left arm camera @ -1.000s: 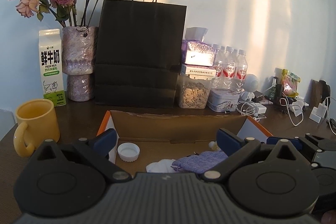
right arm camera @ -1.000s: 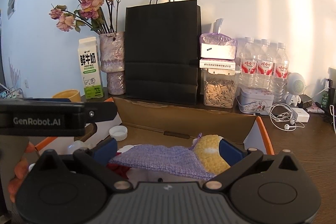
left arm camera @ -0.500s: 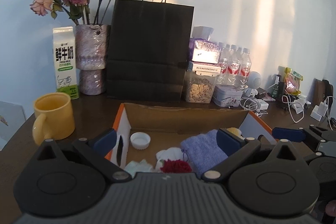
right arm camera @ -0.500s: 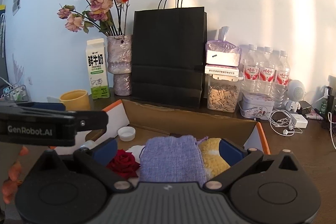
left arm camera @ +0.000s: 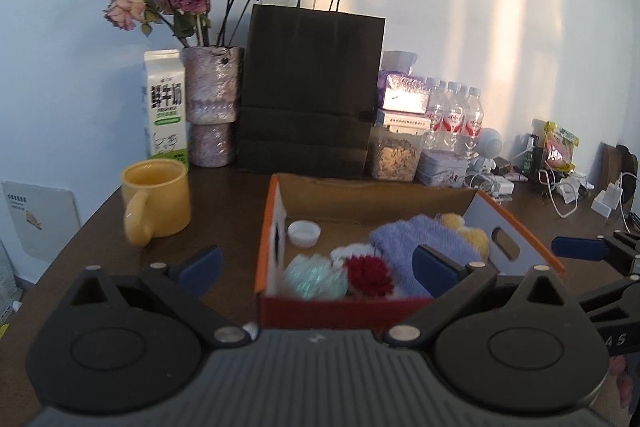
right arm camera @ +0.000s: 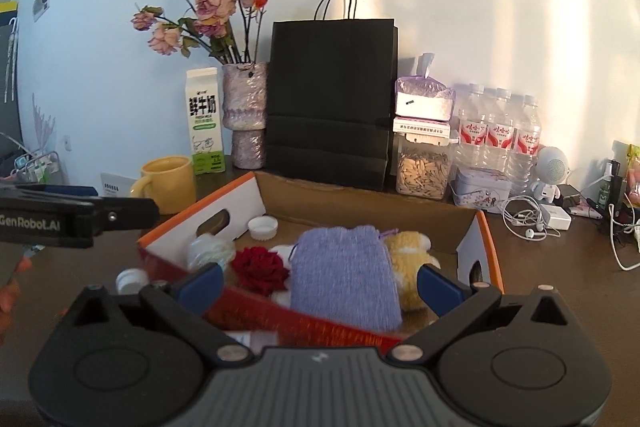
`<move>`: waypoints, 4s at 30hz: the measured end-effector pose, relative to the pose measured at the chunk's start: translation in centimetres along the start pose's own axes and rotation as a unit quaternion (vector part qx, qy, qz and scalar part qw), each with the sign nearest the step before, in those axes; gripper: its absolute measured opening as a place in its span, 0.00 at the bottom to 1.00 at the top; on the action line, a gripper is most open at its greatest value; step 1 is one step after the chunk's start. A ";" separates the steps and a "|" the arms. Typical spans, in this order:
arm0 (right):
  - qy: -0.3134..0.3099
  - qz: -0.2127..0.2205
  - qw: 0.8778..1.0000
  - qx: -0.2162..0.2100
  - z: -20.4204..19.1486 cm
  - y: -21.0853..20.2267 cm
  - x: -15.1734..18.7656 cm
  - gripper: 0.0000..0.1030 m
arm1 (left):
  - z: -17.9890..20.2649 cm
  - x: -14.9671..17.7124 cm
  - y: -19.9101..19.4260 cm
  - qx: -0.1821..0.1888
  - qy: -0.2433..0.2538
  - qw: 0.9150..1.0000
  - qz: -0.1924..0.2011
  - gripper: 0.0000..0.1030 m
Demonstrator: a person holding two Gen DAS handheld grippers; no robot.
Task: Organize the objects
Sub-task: 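Move both grippers back toward the remaining items on the table, then reach the open right gripper toward the white round charger with cable, then close the right gripper on the charger's coiled black cable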
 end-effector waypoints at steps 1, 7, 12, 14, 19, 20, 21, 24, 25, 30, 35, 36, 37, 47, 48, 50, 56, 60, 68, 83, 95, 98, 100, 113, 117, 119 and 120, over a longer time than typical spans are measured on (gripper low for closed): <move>0.000 -0.002 1.000 0.000 -0.2 -0.4 0.3 1.00 | -0.3 0.4 -0.5 0.000 0.001 1.000 -0.002 1.00; -0.005 -0.017 1.000 -0.003 -1.7 -3.0 3.3 1.00 | -2.2 3.3 -3.4 -0.004 0.008 1.000 -0.015 1.00; -0.006 -0.033 0.999 -0.002 -2.8 -5.3 6.2 1.00 | -3.8 6.5 -5.9 -0.003 0.011 0.999 -0.031 1.00; -0.007 -0.039 0.999 -0.002 -3.0 -6.1 7.3 1.00 | -4.4 7.7 -6.7 -0.006 0.011 0.999 -0.039 1.00; 0.006 -0.055 0.998 0.005 -3.1 -8.1 9.9 1.00 | -5.6 10.4 -8.3 -0.008 -0.006 0.998 -0.062 1.00; 0.012 -0.058 0.998 0.007 -3.1 -8.4 10.5 1.00 | -5.7 10.7 -8.6 -0.007 -0.009 0.998 -0.064 1.00; 0.018 -0.063 0.998 0.008 -3.0 -8.7 11.0 1.00 | -5.7 11.0 -8.8 -0.006 -0.011 0.998 -0.064 1.00; 0.022 -0.073 0.997 0.007 -3.0 -9.0 11.8 1.00 | -5.2 10.9 -9.0 -0.002 -0.006 0.998 -0.062 1.00; 0.021 -0.074 0.997 0.006 -3.1 -9.0 11.9 1.00 | -5.0 10.8 -9.0 0.001 -0.004 0.998 -0.061 1.00; 0.019 -0.072 0.997 0.000 -3.6 -8.8 11.8 1.00 | -4.0 11.0 -8.9 0.014 0.002 0.998 -0.063 1.00; 0.022 -0.073 0.997 -0.019 -4.1 -8.0 11.7 1.00 | -2.6 12.0 -7.9 0.021 0.020 0.996 -0.080 1.00; 0.023 -0.074 0.997 -0.026 -4.2 -7.8 11.7 1.00 | -2.3 12.2 -7.7 0.021 0.025 0.996 -0.083 1.00; 0.023 -0.075 0.996 -0.033 -4.4 -7.6 11.6 1.00 | -1.9 12.4 -7.4 0.022 0.030 0.996 -0.086 1.00; 0.040 -0.064 0.993 -0.093 -6.0 -5.0 9.9 0.90 | 0.7 12.6 -4.3 0.021 0.060 0.994 -0.091 1.00; 0.046 -0.064 0.992 -0.099 -5.9 -4.7 9.7 0.89 | 0.7 12.6 -4.0 0.020 0.059 0.994 -0.093 1.00; 0.051 -0.067 0.991 -0.101 -5.7 -4.1 9.5 0.84 | 0.7 12.6 -3.6 0.020 0.061 0.993 -0.097 1.00; 0.067 -0.073 0.987 -0.128 -5.7 -2.9 9.1 0.80 | 1.1 12.7 -3.0 0.038 0.076 0.991 -0.100 1.00; 0.062 -0.080 0.986 -0.134 -6.3 -2.0 9.0 0.75 | 1.3 12.7 -2.8 0.045 0.082 0.991 -0.100 1.00; 0.065 -0.103 0.982 -0.148 -6.6 0.0 9.0 0.48 | 1.0 12.8 -2.6 0.058 0.078 0.989 -0.108 1.00; 0.074 -0.101 0.982 -0.141 -5.2 -0.8 9.9 0.45 | 1.0 13.2 -2.9 0.053 0.082 0.990 -0.106 0.99; 0.117 -0.098 0.974 -0.168 -4.9 -0.6 9.8 0.44 | 2.6 12.9 -2.4 0.075 0.068 0.989 -0.108 1.00; 0.113 -0.097 0.975 -0.165 -5.0 -0.5 9.8 0.44 | 2.7 12.9 -2.3 0.077 0.075 0.988 -0.108 1.00; 0.114 -0.096 0.975 -0.166 -4.9 -0.6 9.8 0.43 | 2.7 12.9 -2.2 0.080 0.079 0.988 -0.110 1.00; 0.106 -0.086 0.980 -0.141 -3.6 -1.5 9.9 0.43 | 3.2 13.3 -2.0 0.063 0.117 0.985 -0.107 0.97; 0.124 -0.088 0.977 -0.150 -3.1 -1.7 10.3 0.43 | 2.8 13.2 -2.1 0.068 0.095 0.988 -0.105 0.96; 0.133 -0.085 0.976 -0.152 -2.9 -1.8 10.4 0.43 | 2.5 13.0 -2.5 0.095 0.066 0.988 -0.105 0.96; 0.137 -0.085 0.975 -0.155 -2.9 -1.8 10.5 0.43 | 2.5 12.9 -2.7 0.106 0.055 0.987 -0.106 0.96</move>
Point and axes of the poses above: each gripper's, at about its wrist camera, not at the fingertips, and y roughly the way its jaws point, z to its right, x to its underside, the point moved 5 cm from there along y, roughly the way its jaws point, and after that the axes turned 9 degrees about -x, right-handed, at the moved point
